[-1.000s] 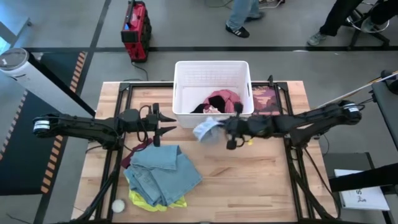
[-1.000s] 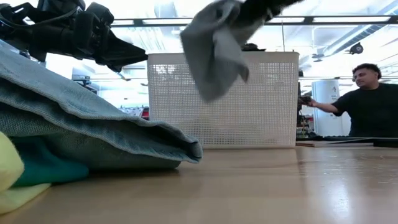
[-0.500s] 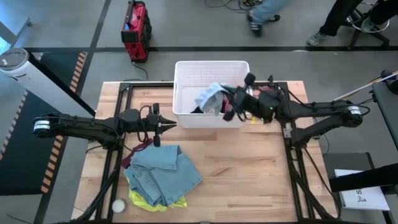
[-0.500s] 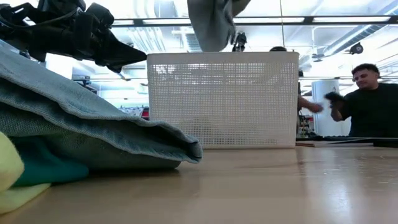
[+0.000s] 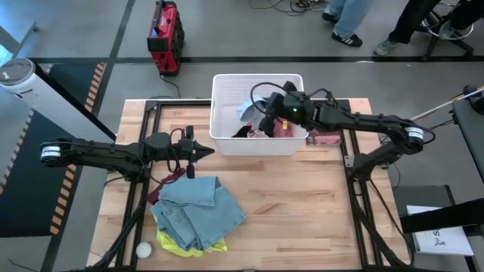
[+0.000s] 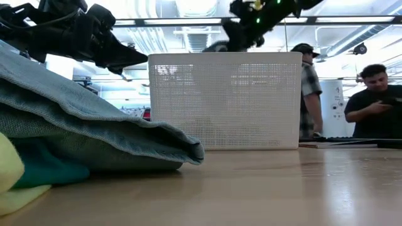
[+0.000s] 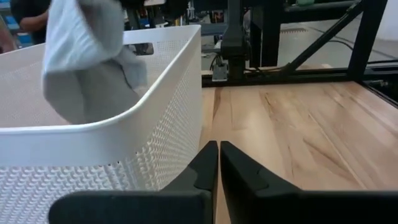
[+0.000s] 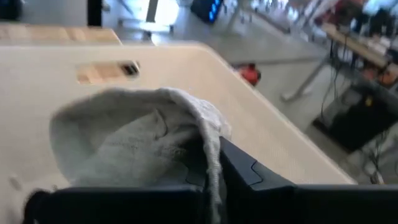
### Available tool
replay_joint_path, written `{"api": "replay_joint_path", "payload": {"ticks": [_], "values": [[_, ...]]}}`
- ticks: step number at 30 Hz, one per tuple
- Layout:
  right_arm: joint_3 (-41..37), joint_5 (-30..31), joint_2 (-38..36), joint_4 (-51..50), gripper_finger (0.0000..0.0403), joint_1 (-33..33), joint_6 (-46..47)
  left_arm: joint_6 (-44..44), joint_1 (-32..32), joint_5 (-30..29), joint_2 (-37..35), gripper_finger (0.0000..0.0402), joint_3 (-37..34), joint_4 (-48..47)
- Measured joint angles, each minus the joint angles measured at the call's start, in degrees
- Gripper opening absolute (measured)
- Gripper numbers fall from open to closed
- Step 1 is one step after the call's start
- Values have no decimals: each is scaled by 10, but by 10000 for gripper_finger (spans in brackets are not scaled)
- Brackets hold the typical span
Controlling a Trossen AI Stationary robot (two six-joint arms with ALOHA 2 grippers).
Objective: Sort clothes
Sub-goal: Put the gray underwear into the white laundry bin, then put the blue pants into the white laundry bin
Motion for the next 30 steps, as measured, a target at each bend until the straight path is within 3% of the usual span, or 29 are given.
{"api": "replay_joint_path", "payload": {"ticks": [8,21,30], "values": [[11,-3,29,-19,87,-12,10,-2,0,0,0,39,0,3],[74,2,32,-60,243,-3,11,0,0,1,-3,144,0,-5],[51,-2,-38,-64,260,81,-8,-2,-10,3,-42,184,0,-108]]}}
